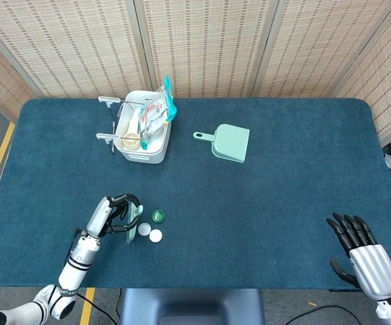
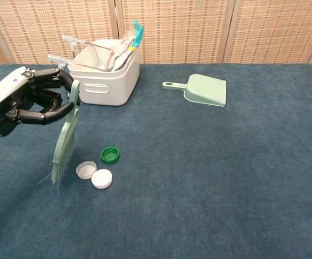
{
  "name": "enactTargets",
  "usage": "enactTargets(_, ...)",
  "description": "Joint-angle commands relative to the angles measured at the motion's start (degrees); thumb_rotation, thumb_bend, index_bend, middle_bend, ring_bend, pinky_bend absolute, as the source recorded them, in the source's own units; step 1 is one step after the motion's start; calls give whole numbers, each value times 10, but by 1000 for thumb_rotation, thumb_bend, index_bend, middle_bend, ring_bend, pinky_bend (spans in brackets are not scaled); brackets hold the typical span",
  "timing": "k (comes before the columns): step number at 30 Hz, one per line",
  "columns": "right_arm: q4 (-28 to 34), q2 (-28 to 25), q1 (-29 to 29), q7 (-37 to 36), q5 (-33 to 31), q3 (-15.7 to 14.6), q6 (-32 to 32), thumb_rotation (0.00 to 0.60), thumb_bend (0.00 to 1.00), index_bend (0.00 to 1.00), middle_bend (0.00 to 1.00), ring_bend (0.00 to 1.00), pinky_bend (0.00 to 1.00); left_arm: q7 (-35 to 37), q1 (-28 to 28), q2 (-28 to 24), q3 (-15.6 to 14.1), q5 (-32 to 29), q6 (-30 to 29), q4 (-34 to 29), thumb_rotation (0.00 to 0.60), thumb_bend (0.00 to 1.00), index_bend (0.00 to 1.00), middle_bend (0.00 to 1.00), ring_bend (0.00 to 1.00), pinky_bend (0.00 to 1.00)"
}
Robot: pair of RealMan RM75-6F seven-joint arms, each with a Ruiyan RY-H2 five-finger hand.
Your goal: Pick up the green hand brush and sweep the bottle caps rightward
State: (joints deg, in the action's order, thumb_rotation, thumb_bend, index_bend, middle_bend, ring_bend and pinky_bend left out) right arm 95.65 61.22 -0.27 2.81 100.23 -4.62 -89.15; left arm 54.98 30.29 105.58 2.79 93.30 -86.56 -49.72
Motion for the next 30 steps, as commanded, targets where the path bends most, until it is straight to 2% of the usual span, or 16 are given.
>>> enactTargets(1, 1, 0, -2, 0, 2, -1, -4, 600, 266, 0, 7, 0, 0, 7, -1, 10, -5, -3, 9, 13, 600, 677, 793, 913, 779, 1000)
enactTargets(13, -1, -6, -2, -15, -11, 6, -5, 600, 267, 0, 7, 0, 0, 25, 20, 52, -13, 14, 22, 49, 600, 683, 793, 913, 779, 1000)
enactTargets(23, -3, -12, -7, -30, -17, 12, -19, 600, 267, 0, 7, 0, 0, -7, 68, 82, -16, 52, 23, 26, 600, 683, 794, 913, 779, 1000)
enactTargets(30, -5, -15, -8, -37, -16, 12, -22, 600, 267, 0, 7, 0, 0, -52, 85, 69, 1, 62, -7, -6, 600, 684, 794, 913, 779, 1000)
